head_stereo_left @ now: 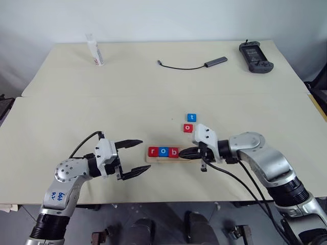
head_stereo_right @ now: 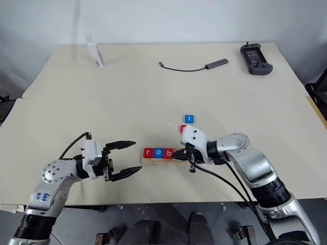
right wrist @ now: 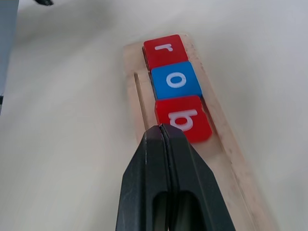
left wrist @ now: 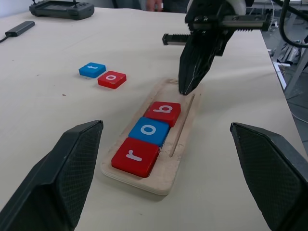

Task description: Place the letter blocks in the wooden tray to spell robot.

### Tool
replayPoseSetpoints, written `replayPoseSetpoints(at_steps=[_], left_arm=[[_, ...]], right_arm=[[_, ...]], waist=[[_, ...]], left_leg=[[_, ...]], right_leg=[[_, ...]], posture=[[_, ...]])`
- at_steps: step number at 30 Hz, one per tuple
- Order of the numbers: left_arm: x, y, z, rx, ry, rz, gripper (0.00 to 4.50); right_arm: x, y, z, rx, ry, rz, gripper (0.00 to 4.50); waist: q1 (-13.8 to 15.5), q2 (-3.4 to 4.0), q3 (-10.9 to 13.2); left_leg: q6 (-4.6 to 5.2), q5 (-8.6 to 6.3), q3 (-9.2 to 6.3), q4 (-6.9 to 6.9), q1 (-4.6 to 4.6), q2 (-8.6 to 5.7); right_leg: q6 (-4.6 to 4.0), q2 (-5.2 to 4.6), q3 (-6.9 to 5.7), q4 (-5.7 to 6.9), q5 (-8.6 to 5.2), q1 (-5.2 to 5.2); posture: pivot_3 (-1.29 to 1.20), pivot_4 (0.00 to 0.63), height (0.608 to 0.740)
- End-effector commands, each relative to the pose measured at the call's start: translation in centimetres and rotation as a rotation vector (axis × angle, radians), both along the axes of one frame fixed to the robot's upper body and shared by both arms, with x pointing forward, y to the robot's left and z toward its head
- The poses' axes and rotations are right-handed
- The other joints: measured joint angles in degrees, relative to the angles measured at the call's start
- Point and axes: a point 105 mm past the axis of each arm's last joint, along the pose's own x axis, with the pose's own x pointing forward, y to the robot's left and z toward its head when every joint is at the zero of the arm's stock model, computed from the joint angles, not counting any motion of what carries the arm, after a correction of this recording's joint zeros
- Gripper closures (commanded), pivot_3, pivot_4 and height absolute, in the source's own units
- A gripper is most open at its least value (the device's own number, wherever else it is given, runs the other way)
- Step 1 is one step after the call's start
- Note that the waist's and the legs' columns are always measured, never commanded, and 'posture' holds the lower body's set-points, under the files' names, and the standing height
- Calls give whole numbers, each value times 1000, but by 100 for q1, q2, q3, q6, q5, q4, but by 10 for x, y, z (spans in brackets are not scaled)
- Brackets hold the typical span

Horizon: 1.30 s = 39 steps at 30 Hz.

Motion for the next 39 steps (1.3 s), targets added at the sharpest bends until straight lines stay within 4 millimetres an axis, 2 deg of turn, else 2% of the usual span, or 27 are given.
replayPoseSetpoints(at_steps=[1,9,13,19,21,26,32,37,39], left_arm=[[-3,0,6,3,-31,-9,0],[-3,3,7,7,-32,-1,0],[-1,2,8,7,-35,-5,0],[-1,0,8,5,-37,-12,0],[-1,0,8,6,-37,-13,0],[-1,1,9,7,-37,-12,0],[-1,1,9,4,-39,-5,0],[-1,1,10,1,-42,0,0],[-1,1,10,1,-41,0,0]], right_arm=[[5,4,1,0,-31,-15,4494],[4,6,-3,4,-33,-12,4494],[-3,9,12,73,-62,40,4494],[-16,12,8,58,-13,97,4494],[-16,13,5,52,-9,90,4494],[1,11,-7,21,-10,8,4494],[5,7,-12,4,-4,-9,4494],[-10,8,3,82,5,54,4494],[-16,2,12,124,-15,61,4494]], waist=[[1,0,0],[1,0,0],[1,0,0],[0,0,0],[0,0,0],[-2,0,0],[0,0,0],[2,0,0],[6,0,0]], left_leg=[[0,0,0,0,0,-1],[0,0,-1,1,0,-2],[0,0,-1,0,0,-2],[0,0,-1,-1,0,-1],[0,0,0,-1,0,-1],[0,0,0,0,0,-1],[0,0,-1,0,0,-1],[0,0,-1,0,0,-1],[0,0,-2,-1,-1,-1]], right_leg=[[0,0,1,0,0,0],[0,-1,0,0,0,0],[0,0,0,0,0,0],[0,0,0,0,0,0],[0,0,0,0,0,0],[0,0,0,0,0,0],[0,0,-1,0,0,0],[0,0,0,0,0,0],[0,0,-1,-1,0,0]], posture=[[0,150,740],[0,150,740],[0,150,740],[0,150,740],[0,150,740],[0,150,740],[0,150,740],[0,150,740],[0,150,740]])
